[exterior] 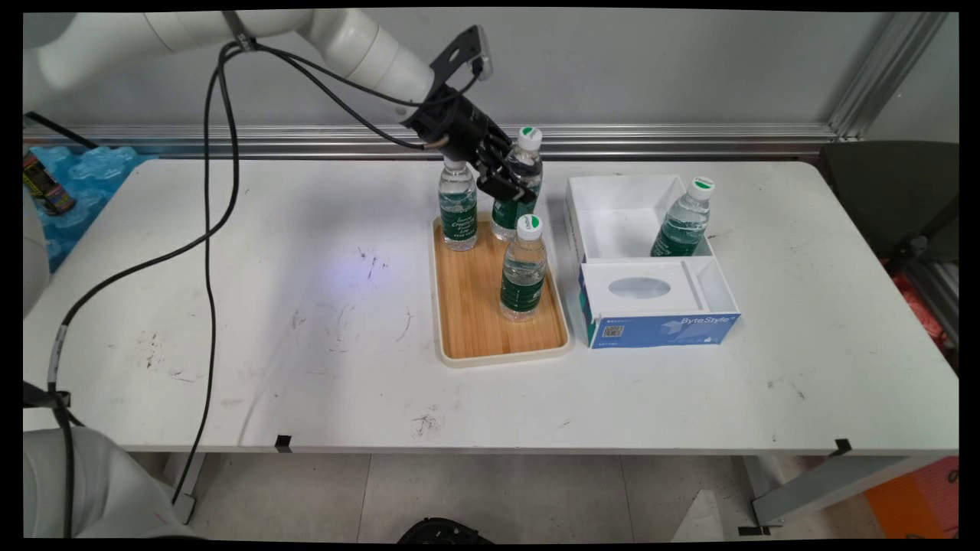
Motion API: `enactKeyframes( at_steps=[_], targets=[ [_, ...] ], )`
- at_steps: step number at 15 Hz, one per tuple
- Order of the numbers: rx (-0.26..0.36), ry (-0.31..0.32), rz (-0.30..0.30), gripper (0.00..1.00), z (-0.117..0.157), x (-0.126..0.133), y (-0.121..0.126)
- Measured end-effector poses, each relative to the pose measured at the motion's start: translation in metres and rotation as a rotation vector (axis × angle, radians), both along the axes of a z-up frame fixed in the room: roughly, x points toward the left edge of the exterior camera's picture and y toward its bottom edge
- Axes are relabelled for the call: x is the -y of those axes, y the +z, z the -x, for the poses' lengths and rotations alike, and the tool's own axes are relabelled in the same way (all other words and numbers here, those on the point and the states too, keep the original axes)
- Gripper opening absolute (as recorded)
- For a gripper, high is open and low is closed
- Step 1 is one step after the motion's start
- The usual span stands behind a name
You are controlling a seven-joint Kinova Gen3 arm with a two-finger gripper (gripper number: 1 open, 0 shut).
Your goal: Place the picked object on the tray
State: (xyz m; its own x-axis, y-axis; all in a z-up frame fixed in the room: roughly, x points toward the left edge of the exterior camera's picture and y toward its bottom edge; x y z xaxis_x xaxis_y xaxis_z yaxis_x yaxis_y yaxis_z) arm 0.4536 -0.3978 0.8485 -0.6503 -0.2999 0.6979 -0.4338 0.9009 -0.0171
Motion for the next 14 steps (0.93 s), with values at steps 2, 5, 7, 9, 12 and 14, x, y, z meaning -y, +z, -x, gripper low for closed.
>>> enactKeyframes(
  at_steps=[2, 5, 7, 9, 12, 14],
  targets=[
    [0.002, -0.003, 0.0, 0.0, 0.003, 0.002, -0.008],
    [-0.002, -0.002, -0.005, 0.0, 0.008, 0.004, -0.02],
    [-0.003, 0.0, -0.009, 0.0, 0.011, 0.005, -0.026],
    [-0.003, 0.002, -0.013, 0.0, 0.011, 0.005, -0.03],
    [0.001, 0.005, -0.02, 0.0, 0.012, 0.005, -0.038],
    [0.003, 0.006, -0.023, 0.0, 0.012, 0.005, -0.042]
  ],
)
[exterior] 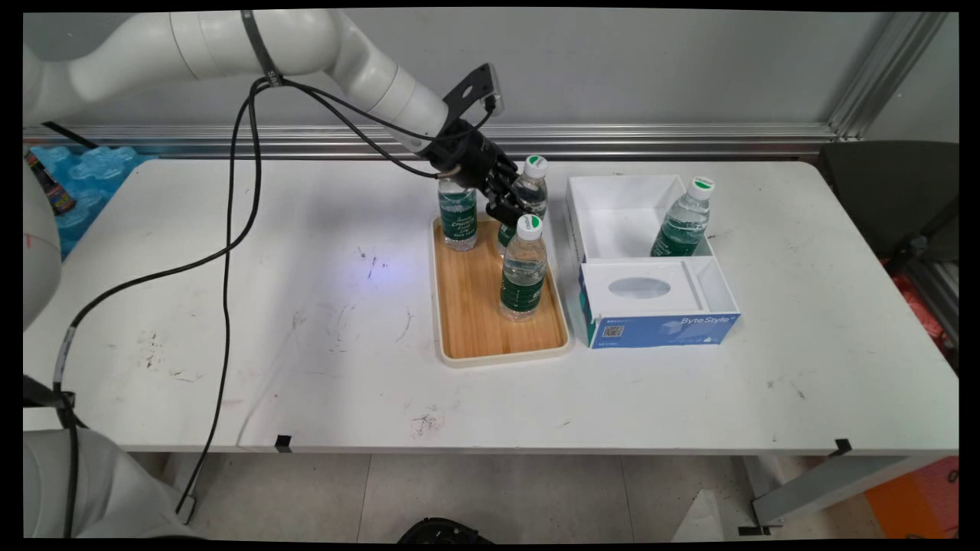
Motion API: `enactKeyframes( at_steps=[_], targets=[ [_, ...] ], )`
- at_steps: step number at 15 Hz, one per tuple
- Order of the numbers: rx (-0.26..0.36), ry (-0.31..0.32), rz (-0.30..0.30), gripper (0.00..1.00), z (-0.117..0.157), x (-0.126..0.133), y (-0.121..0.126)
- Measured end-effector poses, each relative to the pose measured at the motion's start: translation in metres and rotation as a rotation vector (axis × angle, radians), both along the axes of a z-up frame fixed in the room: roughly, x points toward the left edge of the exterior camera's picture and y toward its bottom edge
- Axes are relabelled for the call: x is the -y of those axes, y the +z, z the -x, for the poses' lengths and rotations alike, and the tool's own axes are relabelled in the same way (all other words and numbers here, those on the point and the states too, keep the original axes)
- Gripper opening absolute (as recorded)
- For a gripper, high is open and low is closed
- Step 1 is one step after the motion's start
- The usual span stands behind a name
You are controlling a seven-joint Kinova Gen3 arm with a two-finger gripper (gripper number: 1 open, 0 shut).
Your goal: Place the picked object on the tray
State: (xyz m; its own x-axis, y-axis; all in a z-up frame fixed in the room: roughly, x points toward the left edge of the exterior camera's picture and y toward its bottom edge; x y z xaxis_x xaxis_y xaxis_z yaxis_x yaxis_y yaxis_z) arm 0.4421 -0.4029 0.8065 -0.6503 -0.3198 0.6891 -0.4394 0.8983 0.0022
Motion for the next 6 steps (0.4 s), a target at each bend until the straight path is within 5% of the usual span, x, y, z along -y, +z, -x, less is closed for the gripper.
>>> enactKeyframes(
  at_steps=[2, 3, 6],
  targets=[
    [-0.001, -0.001, -0.001, 0.0, 0.0007, -0.0001, -0.0029],
    [-0.002, -0.002, 0.0, 1.0, 0.0009, -0.0001, -0.0036],
    [-0.003, -0.006, 0.006, 1.0, 0.001, 0.0003, -0.0048]
  ],
)
